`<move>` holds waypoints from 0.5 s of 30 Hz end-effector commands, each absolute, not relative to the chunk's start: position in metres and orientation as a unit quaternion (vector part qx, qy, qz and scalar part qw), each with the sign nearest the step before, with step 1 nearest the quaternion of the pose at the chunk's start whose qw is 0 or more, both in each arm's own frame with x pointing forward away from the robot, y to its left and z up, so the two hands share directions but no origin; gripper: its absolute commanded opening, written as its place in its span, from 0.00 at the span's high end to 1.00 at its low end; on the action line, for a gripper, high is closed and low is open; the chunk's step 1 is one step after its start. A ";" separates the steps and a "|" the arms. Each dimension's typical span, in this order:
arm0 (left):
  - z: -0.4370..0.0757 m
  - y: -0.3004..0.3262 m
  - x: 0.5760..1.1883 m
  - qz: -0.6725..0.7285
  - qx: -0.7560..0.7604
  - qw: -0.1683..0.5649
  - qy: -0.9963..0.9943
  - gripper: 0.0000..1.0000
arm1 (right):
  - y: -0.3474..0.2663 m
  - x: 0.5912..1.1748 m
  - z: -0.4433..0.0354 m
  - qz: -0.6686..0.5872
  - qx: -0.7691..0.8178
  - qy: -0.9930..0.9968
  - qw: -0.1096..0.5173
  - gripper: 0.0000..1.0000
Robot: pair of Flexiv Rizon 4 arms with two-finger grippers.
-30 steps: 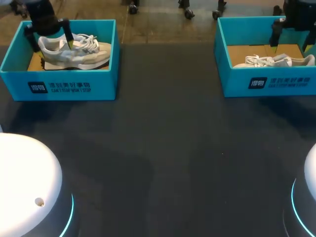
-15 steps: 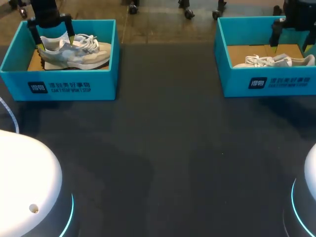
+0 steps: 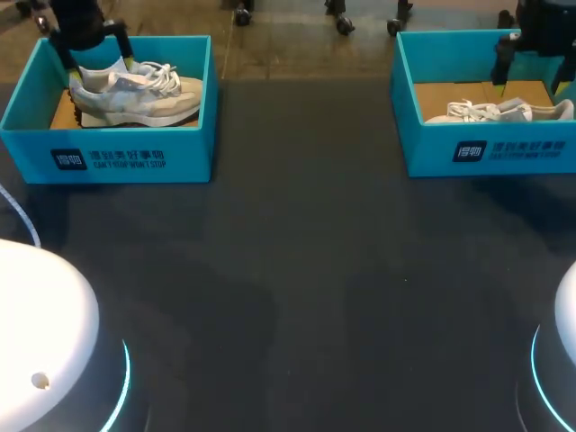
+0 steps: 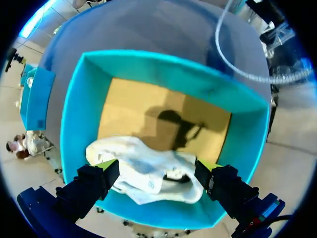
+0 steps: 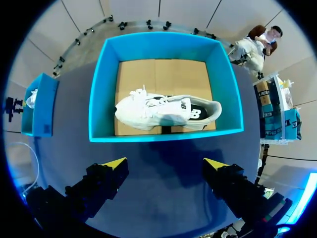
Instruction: Take the shoe out of the shoebox, open the shoe tongue, remove and reinsert the insole, then place the shoe into the shoebox
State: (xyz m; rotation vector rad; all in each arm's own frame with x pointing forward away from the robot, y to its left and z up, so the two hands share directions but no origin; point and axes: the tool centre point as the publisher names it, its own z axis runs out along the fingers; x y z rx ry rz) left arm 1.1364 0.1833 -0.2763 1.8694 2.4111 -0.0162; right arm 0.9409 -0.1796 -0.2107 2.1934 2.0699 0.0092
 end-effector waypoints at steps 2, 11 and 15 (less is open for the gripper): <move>-0.272 0.199 1.187 -0.018 0.638 0.025 0.770 0.00 | -0.180 0.941 -0.211 0.003 0.726 0.685 0.063 0.00; -0.278 0.204 1.191 -0.013 0.651 0.026 0.758 0.00 | -0.180 0.941 -0.211 0.003 0.726 0.685 0.063 0.00; -0.276 0.227 1.198 -0.004 0.667 0.021 0.745 0.00 | -0.180 0.941 -0.211 0.003 0.726 0.685 0.063 0.00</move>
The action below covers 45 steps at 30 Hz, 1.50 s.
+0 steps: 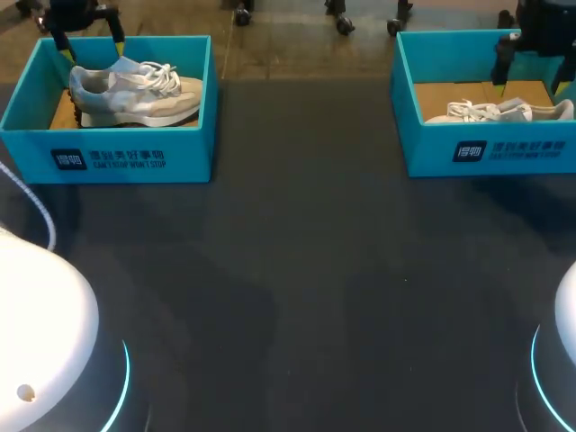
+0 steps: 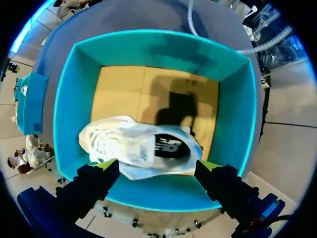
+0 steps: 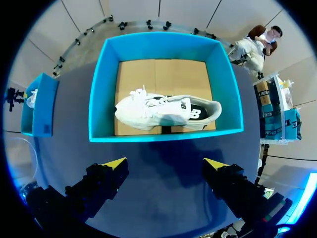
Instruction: Take the shoe out of the shoebox, open the shoe tongue, remove and reinsert the insole, then place the shoe into the shoebox
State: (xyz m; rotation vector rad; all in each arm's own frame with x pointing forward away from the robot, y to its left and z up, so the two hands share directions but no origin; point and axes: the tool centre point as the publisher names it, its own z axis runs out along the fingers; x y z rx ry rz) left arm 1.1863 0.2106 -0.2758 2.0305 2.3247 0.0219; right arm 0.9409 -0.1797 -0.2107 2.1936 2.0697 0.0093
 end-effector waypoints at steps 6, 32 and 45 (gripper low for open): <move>-0.266 0.249 1.200 0.016 0.673 0.025 0.739 0.00 | -0.180 0.941 -0.211 0.003 0.726 0.685 0.063 0.00; -0.315 0.268 1.192 0.002 0.692 -0.001 0.722 0.00 | -0.180 0.941 -0.211 0.003 0.726 0.685 0.063 0.00; -0.341 0.271 1.196 -0.006 0.679 -0.015 0.734 0.00 | -0.180 0.941 -0.211 0.003 0.726 0.685 0.063 0.00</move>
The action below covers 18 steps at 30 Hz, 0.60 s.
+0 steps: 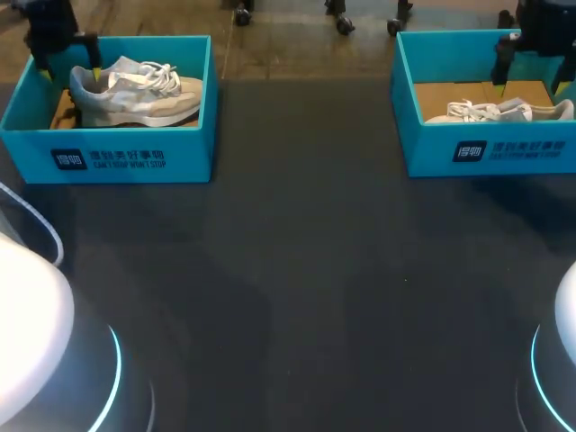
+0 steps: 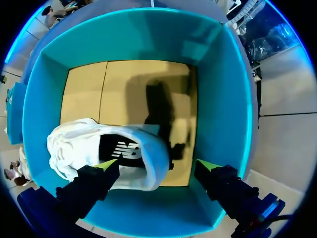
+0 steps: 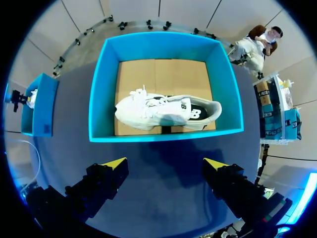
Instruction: Take the shoe out of the shoebox, open the shoe tongue, remove and reinsert the insole, then place the shoe into the shoebox
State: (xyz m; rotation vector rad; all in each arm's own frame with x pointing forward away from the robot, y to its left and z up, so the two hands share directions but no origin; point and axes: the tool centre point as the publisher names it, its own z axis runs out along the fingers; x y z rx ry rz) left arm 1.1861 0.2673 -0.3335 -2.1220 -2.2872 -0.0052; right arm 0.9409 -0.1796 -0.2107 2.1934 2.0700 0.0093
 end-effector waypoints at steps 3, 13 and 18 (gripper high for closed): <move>-0.347 0.271 1.197 0.009 -0.676 0.016 -0.736 0.00 | -0.180 0.941 -0.211 0.003 0.726 0.685 0.063 0.00; -0.364 0.271 1.199 0.015 -0.664 0.014 -0.747 0.14 | -0.180 0.941 -0.211 0.003 0.726 0.685 0.063 0.00; -0.372 0.271 1.198 0.020 -0.661 0.013 -0.750 0.17 | -0.180 0.941 -0.211 0.003 0.726 0.685 0.063 0.00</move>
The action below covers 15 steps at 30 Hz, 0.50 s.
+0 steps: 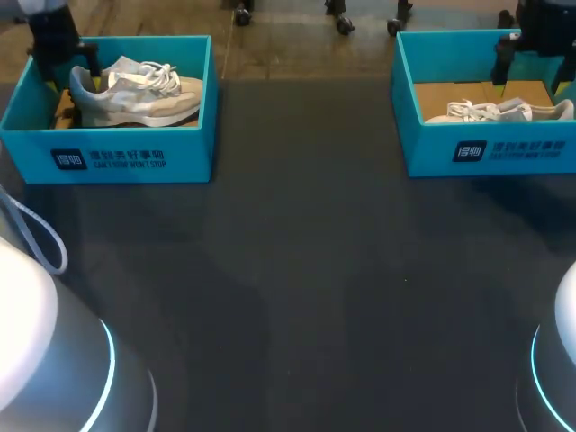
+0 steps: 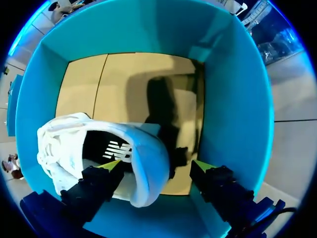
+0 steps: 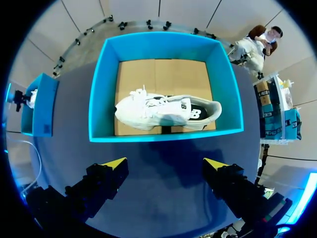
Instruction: Take the shoe out of the shoebox, open the shoe tongue, remove and reinsert the insole, then place the shoe into the shoebox
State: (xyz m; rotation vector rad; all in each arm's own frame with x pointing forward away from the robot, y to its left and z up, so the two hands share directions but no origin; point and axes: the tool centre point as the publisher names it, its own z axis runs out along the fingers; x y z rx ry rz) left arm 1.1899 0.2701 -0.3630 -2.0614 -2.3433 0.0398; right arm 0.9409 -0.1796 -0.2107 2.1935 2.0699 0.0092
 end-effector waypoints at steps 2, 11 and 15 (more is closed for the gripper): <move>-0.376 0.271 1.198 0.021 -0.661 0.014 -0.750 0.15 | -0.180 0.941 -0.211 0.003 0.726 0.685 0.063 0.00; -0.385 0.271 1.195 0.017 -0.661 0.016 -0.750 0.19 | -0.180 0.941 -0.211 0.003 0.726 0.685 0.063 0.00; -0.388 0.270 1.194 0.015 -0.664 0.018 -0.747 0.20 | -0.180 0.941 -0.211 0.003 0.726 0.685 0.063 0.00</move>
